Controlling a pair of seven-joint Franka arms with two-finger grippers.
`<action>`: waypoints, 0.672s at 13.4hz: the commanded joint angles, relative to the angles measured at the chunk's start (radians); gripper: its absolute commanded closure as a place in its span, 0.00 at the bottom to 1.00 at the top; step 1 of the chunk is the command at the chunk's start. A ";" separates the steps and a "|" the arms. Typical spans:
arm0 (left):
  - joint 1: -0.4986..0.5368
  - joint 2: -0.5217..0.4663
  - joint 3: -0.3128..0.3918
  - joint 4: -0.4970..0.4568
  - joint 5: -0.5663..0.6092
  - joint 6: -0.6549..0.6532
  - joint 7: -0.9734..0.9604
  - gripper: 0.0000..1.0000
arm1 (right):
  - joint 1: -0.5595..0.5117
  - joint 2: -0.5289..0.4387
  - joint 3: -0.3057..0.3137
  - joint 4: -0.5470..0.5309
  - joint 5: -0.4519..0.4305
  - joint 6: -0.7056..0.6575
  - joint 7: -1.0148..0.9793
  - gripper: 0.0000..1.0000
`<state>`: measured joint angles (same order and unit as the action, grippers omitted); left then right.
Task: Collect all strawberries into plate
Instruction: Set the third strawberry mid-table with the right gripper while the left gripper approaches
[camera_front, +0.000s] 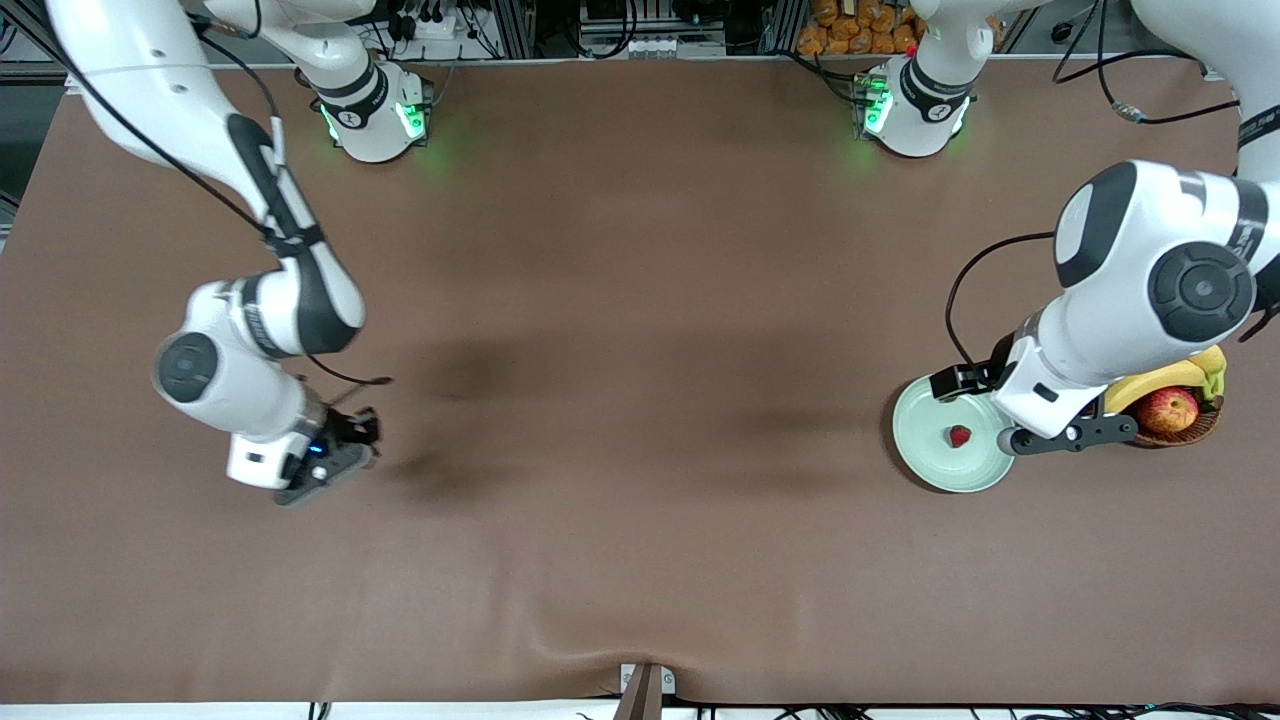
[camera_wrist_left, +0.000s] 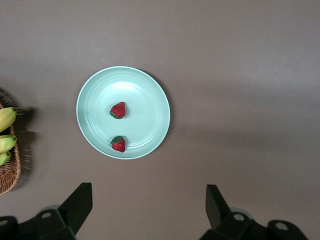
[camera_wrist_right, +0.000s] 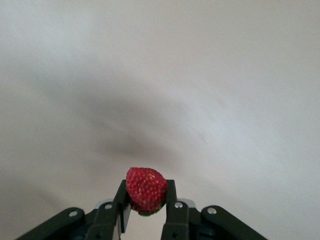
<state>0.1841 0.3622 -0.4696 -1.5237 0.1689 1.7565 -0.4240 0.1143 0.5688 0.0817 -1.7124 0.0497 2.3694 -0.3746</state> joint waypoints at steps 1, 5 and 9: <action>0.003 -0.009 -0.017 0.022 -0.017 -0.031 0.005 0.00 | 0.108 0.106 -0.010 0.173 0.074 -0.028 0.135 1.00; -0.008 -0.002 -0.017 0.022 -0.015 -0.029 0.004 0.00 | 0.258 0.181 -0.013 0.287 0.159 -0.052 0.356 1.00; -0.023 0.004 -0.018 0.022 -0.008 -0.012 -0.001 0.00 | 0.428 0.282 -0.013 0.414 0.157 -0.050 0.610 1.00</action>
<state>0.1734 0.3644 -0.4839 -1.5103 0.1685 1.7467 -0.4240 0.4669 0.7667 0.0819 -1.4177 0.1885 2.3398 0.1244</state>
